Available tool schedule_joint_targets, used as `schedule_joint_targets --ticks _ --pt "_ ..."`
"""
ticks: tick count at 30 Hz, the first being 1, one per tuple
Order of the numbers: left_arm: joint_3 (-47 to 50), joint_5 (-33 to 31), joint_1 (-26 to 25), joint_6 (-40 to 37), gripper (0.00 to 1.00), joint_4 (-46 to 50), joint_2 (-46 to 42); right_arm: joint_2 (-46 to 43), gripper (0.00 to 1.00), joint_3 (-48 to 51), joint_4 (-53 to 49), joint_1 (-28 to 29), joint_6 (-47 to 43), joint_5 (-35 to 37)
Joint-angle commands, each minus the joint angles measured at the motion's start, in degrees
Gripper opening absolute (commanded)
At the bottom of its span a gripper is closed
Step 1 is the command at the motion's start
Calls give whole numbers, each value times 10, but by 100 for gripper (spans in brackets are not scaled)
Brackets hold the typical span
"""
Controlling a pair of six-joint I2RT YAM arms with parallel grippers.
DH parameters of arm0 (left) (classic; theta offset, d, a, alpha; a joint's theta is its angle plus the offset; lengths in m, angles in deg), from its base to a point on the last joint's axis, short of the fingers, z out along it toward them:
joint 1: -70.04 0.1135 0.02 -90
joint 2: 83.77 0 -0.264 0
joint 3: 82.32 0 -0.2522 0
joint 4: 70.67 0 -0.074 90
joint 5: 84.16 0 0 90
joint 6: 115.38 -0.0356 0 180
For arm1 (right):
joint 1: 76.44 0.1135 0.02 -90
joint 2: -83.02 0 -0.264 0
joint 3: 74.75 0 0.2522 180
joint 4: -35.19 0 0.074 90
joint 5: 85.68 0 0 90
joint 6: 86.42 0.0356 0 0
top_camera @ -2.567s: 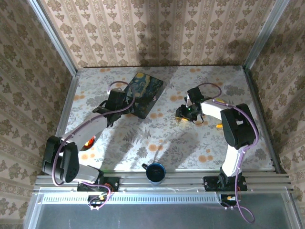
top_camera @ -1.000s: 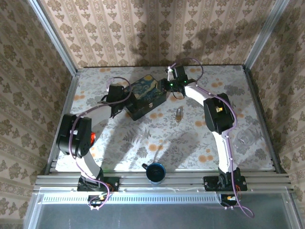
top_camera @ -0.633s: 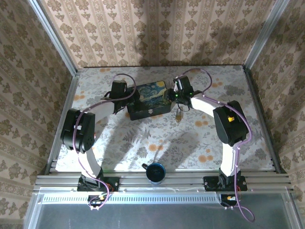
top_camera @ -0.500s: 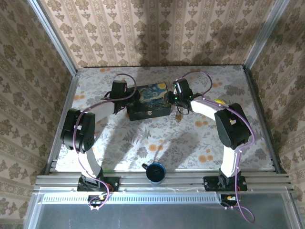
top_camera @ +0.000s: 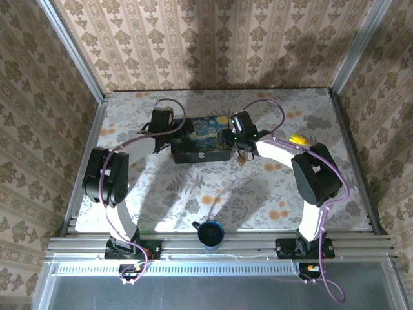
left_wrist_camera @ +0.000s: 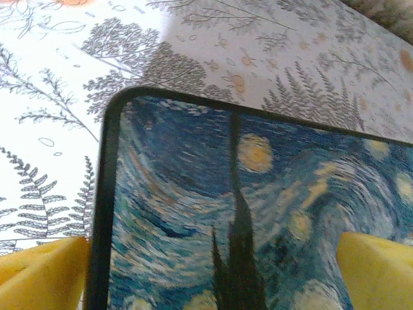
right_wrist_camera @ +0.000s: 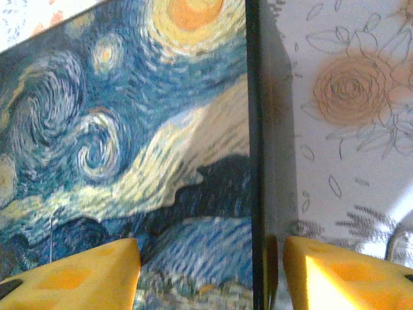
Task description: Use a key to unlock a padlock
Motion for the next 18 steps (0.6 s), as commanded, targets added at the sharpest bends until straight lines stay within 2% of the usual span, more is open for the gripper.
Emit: schedule_joint_targets --ticks 1,5,6,7,8,13,18 --pt "13 4 17 -24 100 3 -90 -56 68 -13 -79 6 -43 64" --pt "37 -32 47 -57 100 39 -177 -117 81 -6 -118 4 -75 128" --pt "46 -42 55 -68 100 51 -204 -136 86 3 -123 4 -81 145" --pt "59 -56 62 -81 100 61 -230 -156 98 14 -126 3 -85 160" --pt "71 -73 67 -93 100 70 -256 -175 100 26 -128 1 -90 172" --pt "182 -187 84 -172 100 66 -405 -295 100 128 -110 -13 -108 242" --pt "349 -265 90 -244 100 -53 -549 -376 100 237 -54 -40 -116 291"
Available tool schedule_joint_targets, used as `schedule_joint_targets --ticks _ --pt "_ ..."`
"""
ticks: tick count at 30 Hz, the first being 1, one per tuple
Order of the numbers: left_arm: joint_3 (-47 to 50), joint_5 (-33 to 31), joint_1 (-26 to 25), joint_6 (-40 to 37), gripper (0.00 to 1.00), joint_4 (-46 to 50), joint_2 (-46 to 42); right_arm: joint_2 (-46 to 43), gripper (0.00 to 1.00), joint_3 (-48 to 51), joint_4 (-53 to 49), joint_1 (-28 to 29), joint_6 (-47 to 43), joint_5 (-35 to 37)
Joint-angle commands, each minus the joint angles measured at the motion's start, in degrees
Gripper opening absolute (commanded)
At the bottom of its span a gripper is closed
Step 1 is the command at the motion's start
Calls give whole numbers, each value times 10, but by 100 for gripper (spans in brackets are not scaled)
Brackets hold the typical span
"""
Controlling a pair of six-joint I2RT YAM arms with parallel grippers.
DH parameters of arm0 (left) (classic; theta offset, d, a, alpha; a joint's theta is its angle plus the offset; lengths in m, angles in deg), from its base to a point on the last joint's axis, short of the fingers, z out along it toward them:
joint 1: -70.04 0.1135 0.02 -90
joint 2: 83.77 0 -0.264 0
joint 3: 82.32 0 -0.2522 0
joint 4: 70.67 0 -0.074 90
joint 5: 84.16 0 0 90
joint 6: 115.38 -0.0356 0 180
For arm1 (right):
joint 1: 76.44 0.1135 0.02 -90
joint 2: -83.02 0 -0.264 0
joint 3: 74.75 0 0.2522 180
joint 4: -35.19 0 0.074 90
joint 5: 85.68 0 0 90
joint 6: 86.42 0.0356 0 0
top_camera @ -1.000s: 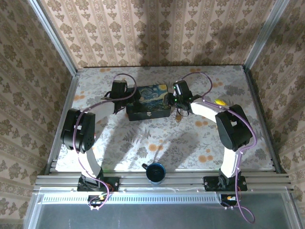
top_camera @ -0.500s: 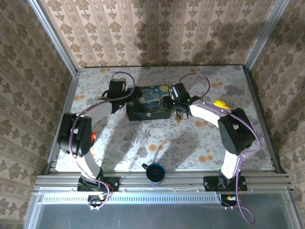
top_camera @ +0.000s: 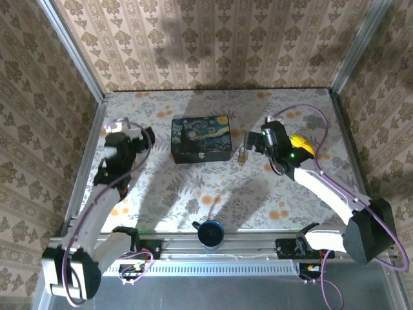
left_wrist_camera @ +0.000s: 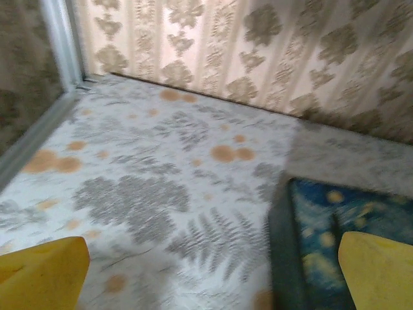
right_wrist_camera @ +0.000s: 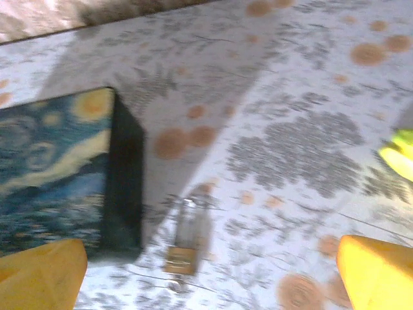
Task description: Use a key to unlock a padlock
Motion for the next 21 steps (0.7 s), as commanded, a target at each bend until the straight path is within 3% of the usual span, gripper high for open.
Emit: schedule_joint_targets --ticks 1,4,8,11,14,21 --pt "97 -81 9 -81 100 -92 -65 -34 100 62 43 -14 -20 77" --pt "173 -86 20 -118 100 -164 -101 -54 100 107 96 -24 -40 100" --pt "213 -71 46 -162 100 -208 -79 -58 100 166 209 -25 -121 120" --pt "226 -40 75 -180 100 -254 -33 -43 100 198 297 -29 -173 127" --pt "230 1 98 -183 100 -311 27 -26 100 189 305 -47 -181 113" --pt "237 73 105 -215 100 -478 160 -6 100 225 437 -108 -209 41"
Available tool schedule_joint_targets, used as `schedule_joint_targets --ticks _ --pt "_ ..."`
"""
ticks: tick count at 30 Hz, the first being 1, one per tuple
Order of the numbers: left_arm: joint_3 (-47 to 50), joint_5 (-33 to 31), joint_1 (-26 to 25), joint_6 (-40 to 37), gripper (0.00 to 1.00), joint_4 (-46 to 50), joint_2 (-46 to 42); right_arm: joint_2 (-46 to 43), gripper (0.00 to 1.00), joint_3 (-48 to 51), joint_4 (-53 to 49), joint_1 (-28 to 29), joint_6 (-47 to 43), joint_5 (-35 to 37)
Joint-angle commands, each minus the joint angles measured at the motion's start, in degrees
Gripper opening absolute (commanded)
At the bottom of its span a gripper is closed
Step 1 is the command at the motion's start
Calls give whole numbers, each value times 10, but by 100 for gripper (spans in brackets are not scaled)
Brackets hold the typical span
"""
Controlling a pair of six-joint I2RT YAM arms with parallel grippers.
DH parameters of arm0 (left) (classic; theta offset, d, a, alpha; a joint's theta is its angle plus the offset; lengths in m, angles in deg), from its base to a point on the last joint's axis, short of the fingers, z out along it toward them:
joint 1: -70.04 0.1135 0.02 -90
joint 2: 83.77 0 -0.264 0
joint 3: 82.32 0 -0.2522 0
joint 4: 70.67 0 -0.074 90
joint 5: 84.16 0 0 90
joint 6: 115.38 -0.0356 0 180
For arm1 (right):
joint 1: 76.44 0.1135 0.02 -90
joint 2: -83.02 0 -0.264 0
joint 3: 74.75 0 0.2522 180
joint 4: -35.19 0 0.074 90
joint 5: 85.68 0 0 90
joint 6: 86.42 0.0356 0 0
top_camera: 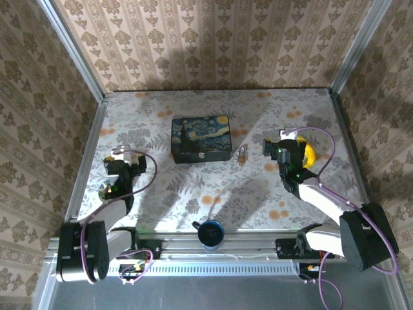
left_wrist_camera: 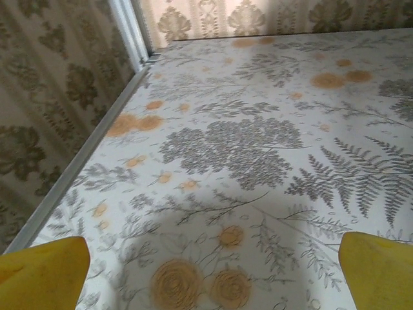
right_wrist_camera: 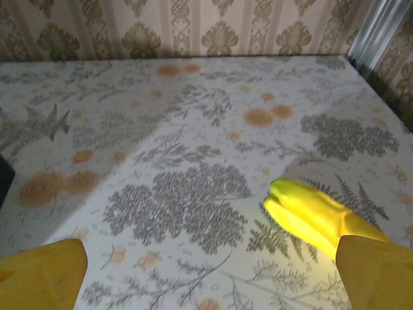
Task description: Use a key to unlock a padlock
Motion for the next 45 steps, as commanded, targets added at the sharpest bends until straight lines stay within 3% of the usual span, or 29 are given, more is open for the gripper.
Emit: schedule_joint_targets --ticks 1,14,20,29,36,40,45 --pt "11 58 5 -27 100 -131 43 9 100 18 90 -29 -25 -31" --pt "-7 139 19 -22 100 -332 261 -12 100 89 168 -130 -40 -104" --pt "-102 123 27 -8 100 -125 241 -10 100 134 232 -166 -18 -143" --pt "-100 113 18 -13 100 -133 244 96 100 152 369 -175 -17 -210" --pt "-99 111 19 -14 100 -134 244 184 100 125 397 -175 -38 -271" --pt "-99 112 18 -15 100 -134 244 187 100 60 274 -174 -58 -313" --pt "-99 111 17 -15 100 -133 244 185 100 64 281 -174 -59 -319"
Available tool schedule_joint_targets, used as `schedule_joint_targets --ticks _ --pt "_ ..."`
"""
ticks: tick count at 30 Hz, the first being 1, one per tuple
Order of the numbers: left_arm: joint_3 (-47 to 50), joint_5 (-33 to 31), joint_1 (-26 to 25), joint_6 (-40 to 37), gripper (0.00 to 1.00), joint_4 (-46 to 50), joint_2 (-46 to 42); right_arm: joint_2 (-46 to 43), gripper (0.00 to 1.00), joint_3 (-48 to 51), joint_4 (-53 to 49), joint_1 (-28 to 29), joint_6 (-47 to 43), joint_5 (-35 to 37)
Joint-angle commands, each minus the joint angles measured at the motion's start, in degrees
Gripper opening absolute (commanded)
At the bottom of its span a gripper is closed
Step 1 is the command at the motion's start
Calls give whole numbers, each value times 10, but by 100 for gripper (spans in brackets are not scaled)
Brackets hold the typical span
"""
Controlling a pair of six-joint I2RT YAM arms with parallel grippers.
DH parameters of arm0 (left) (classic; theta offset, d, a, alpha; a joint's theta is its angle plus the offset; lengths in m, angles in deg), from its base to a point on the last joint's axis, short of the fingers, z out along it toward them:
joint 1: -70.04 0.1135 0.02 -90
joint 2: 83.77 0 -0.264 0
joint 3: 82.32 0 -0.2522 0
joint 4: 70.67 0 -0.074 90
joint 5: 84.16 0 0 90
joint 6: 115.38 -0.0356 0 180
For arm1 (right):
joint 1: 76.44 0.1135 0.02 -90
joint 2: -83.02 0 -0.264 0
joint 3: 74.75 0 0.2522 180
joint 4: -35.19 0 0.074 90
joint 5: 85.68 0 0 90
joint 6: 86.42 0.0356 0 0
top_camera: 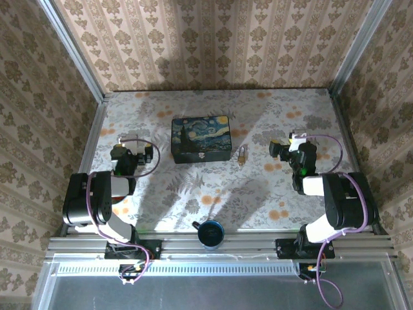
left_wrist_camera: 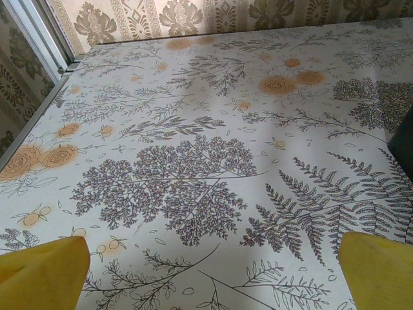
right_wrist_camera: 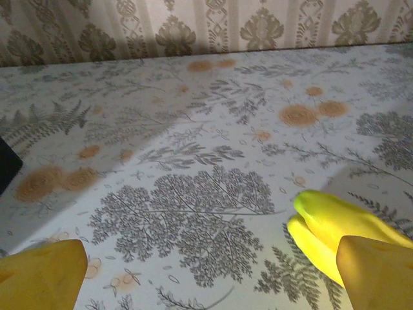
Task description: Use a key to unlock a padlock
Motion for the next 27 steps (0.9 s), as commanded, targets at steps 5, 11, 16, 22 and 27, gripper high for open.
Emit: schedule_joint_targets --ticks 5,11,16,22,27 --pt "1 -5 -4 -2 100 -1 -4 2 100 -2 -21 -3 -14 -24" --pt "-1 -6 -7 -4 100 1 -4 2 100 -1 -20 -3 -16 -27" --pt "0 -7 -7 -5 100 1 -4 1 100 -2 -23 1 -17 -17" --pt "-1 -8 -8 -6 100 1 -4 1 100 -3 -23 1 -18 -16" --pt "0 -9 -8 -6 100 0 -4 1 100 -3 -23 1 -18 -16"
